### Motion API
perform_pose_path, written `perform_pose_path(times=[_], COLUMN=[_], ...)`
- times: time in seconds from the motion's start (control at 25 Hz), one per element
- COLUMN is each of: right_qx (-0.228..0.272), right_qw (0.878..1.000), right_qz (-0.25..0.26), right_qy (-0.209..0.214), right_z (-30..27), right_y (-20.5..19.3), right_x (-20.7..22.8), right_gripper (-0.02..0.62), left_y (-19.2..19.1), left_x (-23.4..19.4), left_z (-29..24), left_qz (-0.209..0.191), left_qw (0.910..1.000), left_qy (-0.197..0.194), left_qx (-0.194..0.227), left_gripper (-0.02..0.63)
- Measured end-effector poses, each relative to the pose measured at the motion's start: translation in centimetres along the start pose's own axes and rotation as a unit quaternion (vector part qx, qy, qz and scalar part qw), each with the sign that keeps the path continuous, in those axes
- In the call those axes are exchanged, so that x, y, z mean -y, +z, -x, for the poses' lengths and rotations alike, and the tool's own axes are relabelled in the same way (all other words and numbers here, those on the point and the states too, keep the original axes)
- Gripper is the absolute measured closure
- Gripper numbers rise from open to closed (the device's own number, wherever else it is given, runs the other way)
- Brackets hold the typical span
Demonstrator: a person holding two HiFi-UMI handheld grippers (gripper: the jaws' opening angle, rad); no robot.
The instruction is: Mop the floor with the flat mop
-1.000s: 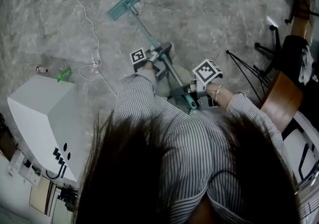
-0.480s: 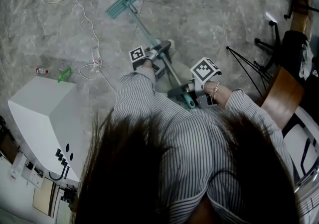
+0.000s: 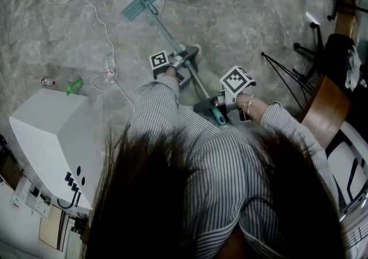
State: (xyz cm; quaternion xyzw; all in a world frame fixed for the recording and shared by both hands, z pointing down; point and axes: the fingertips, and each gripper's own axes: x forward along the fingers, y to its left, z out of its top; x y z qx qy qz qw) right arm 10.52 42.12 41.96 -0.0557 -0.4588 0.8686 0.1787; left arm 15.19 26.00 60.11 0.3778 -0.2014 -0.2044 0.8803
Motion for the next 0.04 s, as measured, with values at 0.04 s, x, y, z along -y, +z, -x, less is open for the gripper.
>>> perform_pose_path(times=[0.04], right_qx=[0.0], right_qw=[1.0], right_qz=[0.0], right_qy=[-0.001], right_z=[0.06], right_y=[0.02], right_x=[-0.01], right_gripper=[0.515], left_y=[-0.02], left_x=[0.02], left_z=[-0.04], left_qz=[-0.002], left_qw=[1.0], left_qy=[0.001], left_qx=[-0.001], left_gripper=[0.6])
